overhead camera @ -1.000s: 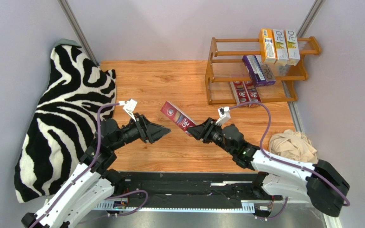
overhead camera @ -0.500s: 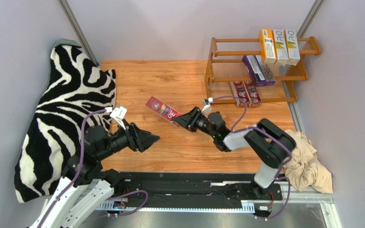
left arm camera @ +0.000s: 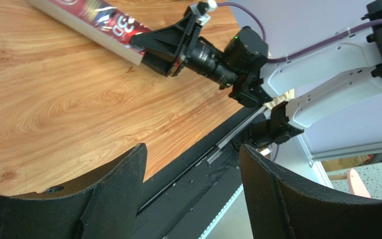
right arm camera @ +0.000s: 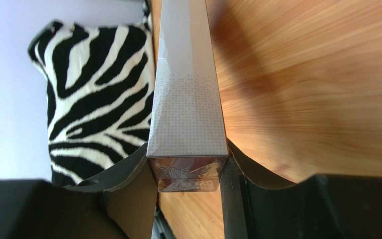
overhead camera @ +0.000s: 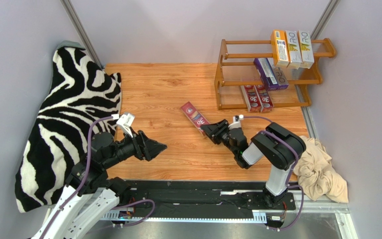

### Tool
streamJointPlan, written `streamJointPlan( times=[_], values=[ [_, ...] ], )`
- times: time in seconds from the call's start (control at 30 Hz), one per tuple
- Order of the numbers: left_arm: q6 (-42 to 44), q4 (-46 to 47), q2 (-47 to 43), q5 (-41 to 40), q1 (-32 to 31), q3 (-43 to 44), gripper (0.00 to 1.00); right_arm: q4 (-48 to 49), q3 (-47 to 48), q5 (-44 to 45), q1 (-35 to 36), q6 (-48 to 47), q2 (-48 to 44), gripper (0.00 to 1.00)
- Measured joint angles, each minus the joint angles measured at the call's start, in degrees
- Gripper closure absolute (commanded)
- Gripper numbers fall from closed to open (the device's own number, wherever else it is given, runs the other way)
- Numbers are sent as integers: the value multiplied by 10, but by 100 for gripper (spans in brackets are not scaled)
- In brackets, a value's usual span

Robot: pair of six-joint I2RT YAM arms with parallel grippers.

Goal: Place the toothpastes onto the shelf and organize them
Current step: Place the toothpaste on the shelf.

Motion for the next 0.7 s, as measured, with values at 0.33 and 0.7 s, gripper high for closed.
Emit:
streamJointPlan(
  times=[0.33, 0.7],
  values=[
    [-1, 5, 1, 3, 0, -21, 23, 7, -62, 16, -48, -10, -74, 98],
    [-1, 16, 8, 10, 0, -29, 23, 12, -167, 45, -75, -24, -163, 100]
  ],
)
